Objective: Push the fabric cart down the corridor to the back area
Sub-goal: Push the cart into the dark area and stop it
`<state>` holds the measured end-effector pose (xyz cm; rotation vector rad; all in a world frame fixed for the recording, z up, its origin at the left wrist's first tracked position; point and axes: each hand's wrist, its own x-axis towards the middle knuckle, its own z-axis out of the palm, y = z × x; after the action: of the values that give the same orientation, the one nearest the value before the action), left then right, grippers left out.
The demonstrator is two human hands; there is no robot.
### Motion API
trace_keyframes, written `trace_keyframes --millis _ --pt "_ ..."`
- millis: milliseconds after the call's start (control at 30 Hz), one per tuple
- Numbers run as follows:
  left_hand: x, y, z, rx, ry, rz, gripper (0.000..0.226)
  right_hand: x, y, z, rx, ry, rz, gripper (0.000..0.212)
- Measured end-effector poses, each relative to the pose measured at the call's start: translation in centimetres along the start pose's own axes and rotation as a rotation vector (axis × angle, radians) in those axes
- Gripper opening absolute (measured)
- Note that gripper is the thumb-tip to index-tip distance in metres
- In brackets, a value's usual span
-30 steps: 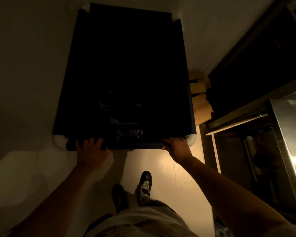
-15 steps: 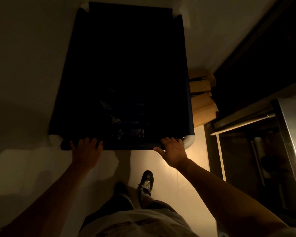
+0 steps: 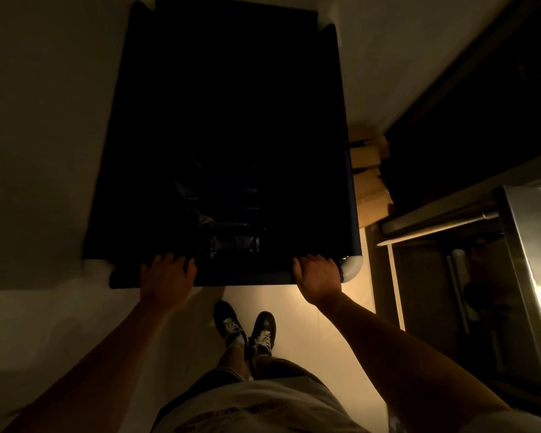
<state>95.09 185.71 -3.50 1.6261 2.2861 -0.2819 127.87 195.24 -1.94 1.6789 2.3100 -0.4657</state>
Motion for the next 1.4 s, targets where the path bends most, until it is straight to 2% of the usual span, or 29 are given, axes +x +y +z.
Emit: trace_keyframes --millis 233,467,633,800,900,1067,1267,1400 --pt "1.3 -1.0 0.6 -0.027 0.09 0.102 0.045 0.3 -0.3 0.2 -0.004 0.034 0.056 0.045" --pt "1.1 -1.1 1.0 -0.141 0.201 0.141 0.047 0.5 -0.3 0.2 0.06 0.047 0.049 0.04" --pt "1.3 -1.2 1.2 -0.155 0.241 0.136 0.044 0.4 -0.4 -0.1 0.098 0.031 0.043 0.041" --pt "1.5 -1.6 2.1 -0.175 0.263 0.155 0.044 0.3 -0.4 -0.1 0.112 0.032 0.036 0.052" --pt "1.7 -1.6 2.5 -0.168 0.264 0.139 0.039 0.4 -0.2 0.1 0.085 0.04 0.045 0.044" --pt "1.8 -1.7 3.1 -0.179 0.287 0.131 0.04 0.4 -0.2 0.0 0.083 0.029 0.038 0.05" --pt "1.8 -1.8 3.4 -0.146 0.422 0.17 0.036 0.6 0.0 0.2 0.128 0.02 0.037 0.045" --pt "1.8 -1.7 3.4 -0.194 0.375 0.115 0.042 0.6 0.0 0.5 0.139 0.038 0.073 0.036"
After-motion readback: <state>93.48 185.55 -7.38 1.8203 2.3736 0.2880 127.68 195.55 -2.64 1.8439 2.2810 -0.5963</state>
